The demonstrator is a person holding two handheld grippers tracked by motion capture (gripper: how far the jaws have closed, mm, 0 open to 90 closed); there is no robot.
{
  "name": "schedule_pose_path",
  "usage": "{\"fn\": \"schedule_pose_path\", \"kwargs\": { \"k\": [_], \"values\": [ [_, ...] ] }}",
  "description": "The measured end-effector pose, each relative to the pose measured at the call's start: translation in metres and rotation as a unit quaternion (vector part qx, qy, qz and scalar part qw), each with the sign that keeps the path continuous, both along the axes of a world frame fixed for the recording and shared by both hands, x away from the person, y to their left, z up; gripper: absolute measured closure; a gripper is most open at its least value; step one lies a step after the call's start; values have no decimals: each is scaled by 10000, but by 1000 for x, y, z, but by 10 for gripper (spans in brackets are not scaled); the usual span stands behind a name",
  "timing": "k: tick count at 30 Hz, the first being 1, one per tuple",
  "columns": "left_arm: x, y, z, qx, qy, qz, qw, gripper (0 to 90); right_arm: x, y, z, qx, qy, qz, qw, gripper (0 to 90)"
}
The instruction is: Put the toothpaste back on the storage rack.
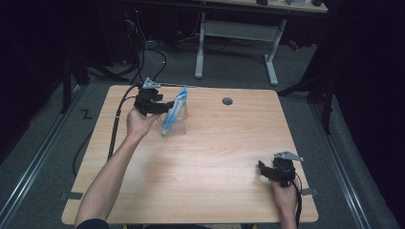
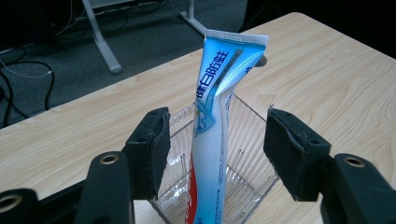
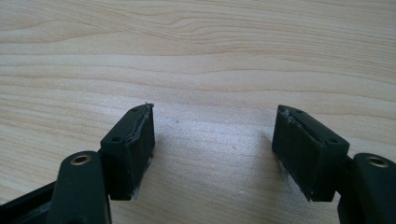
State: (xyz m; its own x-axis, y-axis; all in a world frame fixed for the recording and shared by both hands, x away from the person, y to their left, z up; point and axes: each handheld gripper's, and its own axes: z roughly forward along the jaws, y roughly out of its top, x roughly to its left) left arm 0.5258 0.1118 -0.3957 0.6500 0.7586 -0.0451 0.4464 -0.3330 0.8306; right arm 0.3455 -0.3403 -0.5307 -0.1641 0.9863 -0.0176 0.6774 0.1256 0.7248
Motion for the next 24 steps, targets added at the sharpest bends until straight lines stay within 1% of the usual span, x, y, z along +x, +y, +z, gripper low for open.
{"fn": "schedule_pose_path", "kwargs": {
  "k": [4, 8, 12, 15, 18, 24],
  "values": [
    [-4, 0, 4, -33, -42, -43, 10000, 413, 0, 0, 0, -3, 0, -2, 10000, 300],
    [-10, 1, 9, 13, -94, -66, 9999, 413, 0, 0, 0, -1, -1, 1, 10000, 300],
    [-14, 4, 13, -44, -126, -82, 9999, 413, 0, 0, 0, 0, -1, 2, 10000, 300],
    [-18, 6, 15, -103, -137, -52, 9998, 414, 0, 0, 0, 0, -1, 2, 10000, 300],
    [-19, 9, 15, -114, -118, -40, 9999, 414, 0, 0, 0, 0, -2, 2, 10000, 300],
    [-25, 15, 16, -216, -110, 63, 9997, 417, 0, 0, 0, -1, 0, 1, 10000, 300]
  ]
}}
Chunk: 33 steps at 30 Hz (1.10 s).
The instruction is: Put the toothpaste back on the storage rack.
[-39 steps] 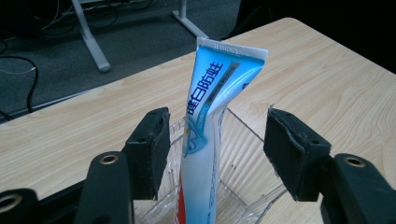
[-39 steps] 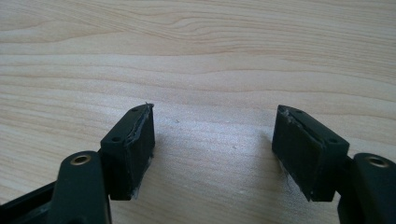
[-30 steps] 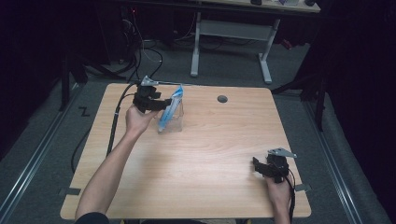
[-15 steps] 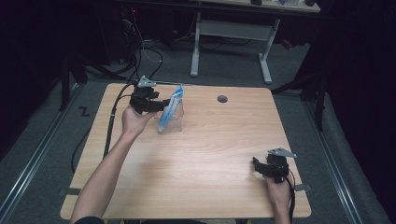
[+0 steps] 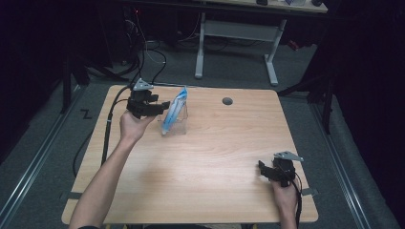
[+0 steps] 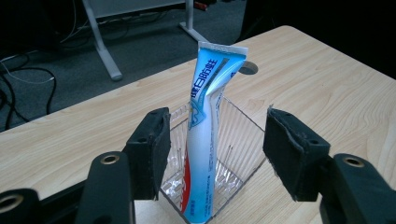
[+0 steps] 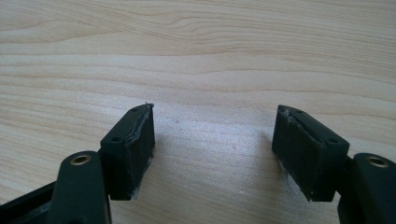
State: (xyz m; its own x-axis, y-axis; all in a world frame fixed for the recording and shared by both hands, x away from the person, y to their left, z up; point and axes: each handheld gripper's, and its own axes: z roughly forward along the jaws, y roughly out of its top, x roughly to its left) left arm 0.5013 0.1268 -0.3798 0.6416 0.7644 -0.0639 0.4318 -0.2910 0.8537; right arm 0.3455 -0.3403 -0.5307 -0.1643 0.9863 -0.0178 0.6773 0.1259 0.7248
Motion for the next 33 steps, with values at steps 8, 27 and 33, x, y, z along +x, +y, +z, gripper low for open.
{"fn": "schedule_pose_path", "kwargs": {
  "k": [8, 27, 33],
  "values": [
    [-9, 5, 5, -3, -19, -7, 10000, 417, 0, 0, 0, 0, -1, -1, 10000, 300],
    [-27, 13, 5, -51, 37, -1, 10000, 417, 0, 0, 0, -4, -1, 2, 10000, 300],
    [-35, 18, 5, -55, 53, 18, 10000, 413, 0, 0, 0, -5, -2, 5, 10000, 300]
  ]
}}
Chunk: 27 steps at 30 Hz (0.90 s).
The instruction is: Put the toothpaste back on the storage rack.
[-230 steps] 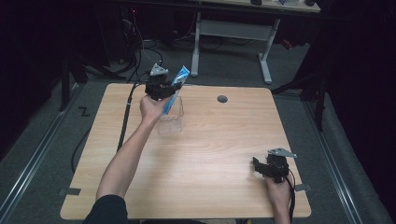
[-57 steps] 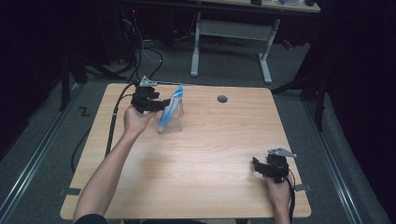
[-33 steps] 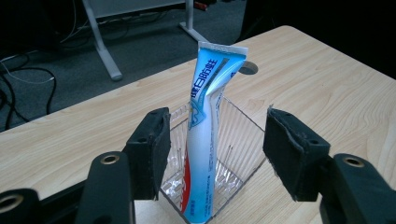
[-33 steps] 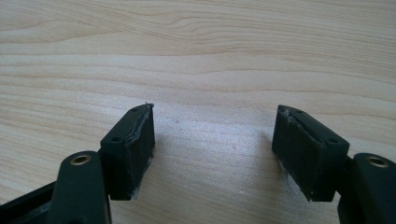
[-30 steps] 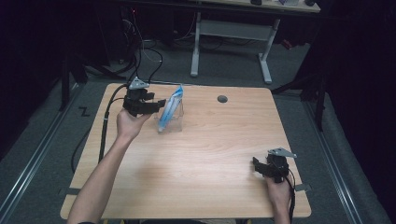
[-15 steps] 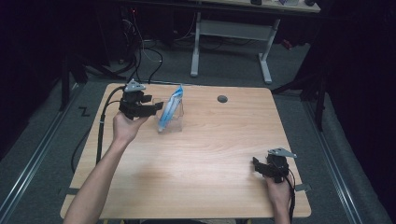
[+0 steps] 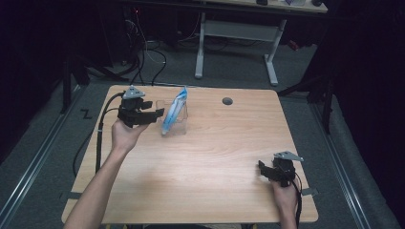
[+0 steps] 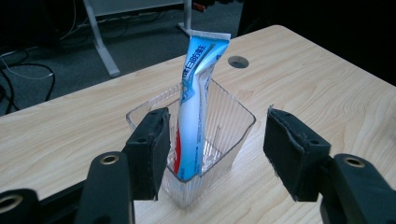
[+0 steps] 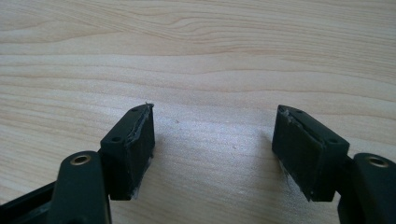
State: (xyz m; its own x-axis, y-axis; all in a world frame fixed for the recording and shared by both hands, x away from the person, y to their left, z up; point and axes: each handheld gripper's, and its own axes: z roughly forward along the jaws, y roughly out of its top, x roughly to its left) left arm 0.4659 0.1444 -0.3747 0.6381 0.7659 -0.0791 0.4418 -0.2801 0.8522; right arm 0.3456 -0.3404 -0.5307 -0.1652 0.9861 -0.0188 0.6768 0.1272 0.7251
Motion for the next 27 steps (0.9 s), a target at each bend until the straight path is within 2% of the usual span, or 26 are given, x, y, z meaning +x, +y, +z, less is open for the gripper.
{"fn": "schedule_pose_path", "kwargs": {
  "k": [5, 15, 27],
  "values": [
    [-4, 5, -1, 74, -8, 73, 9999, 404, 0, 0, 0, 1, 1, -2, 10000, 300],
    [-15, 16, -4, 0, 22, 124, 9999, 392, 0, 0, 0, 0, 1, -1, 10000, 300],
    [-30, 29, -2, -108, -61, 238, 9996, 388, 0, 0, 0, 5, 3, -10, 10000, 299]
  ]
}}
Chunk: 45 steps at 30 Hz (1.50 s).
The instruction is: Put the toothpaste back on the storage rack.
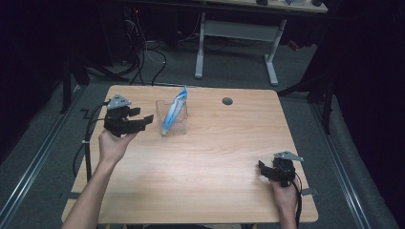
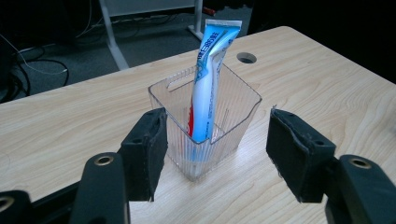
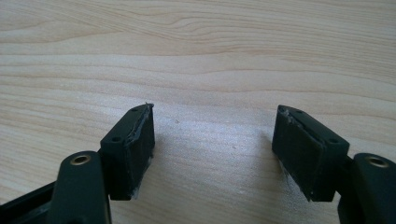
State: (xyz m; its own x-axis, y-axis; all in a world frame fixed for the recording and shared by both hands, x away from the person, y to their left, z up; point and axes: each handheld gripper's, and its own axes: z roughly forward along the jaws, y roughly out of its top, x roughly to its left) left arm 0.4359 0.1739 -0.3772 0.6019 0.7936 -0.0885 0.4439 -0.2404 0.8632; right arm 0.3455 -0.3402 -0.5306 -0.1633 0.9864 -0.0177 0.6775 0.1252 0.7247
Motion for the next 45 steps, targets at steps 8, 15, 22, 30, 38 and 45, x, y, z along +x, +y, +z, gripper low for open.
{"fn": "schedule_pose_path", "kwargs": {
  "k": [8, 15, 22, 30, 38, 45],
  "values": [
    [-7, 5, -2, -58, 10, 16, 10000, 386, 0, 0, 0, -1, -1, 1, 10000, 300],
    [-12, 7, -6, -43, -19, 33, 10000, 388, 0, 0, 0, 0, 0, 0, 10000, 300],
    [-17, 14, -10, -130, -21, 89, 9999, 389, 0, 0, 0, -3, -2, 5, 10000, 300],
    [-23, 19, -14, -181, -1, 121, 9998, 389, 0, 0, 0, -6, -2, 6, 10000, 300],
    [-30, 26, -18, -227, 25, 184, 9996, 389, 0, 0, 0, -1, -1, 1, 10000, 300],
    [-33, 30, -21, -246, 46, 215, 9995, 389, 0, 0, 0, 0, -1, 1, 10000, 300]
  ]
}}
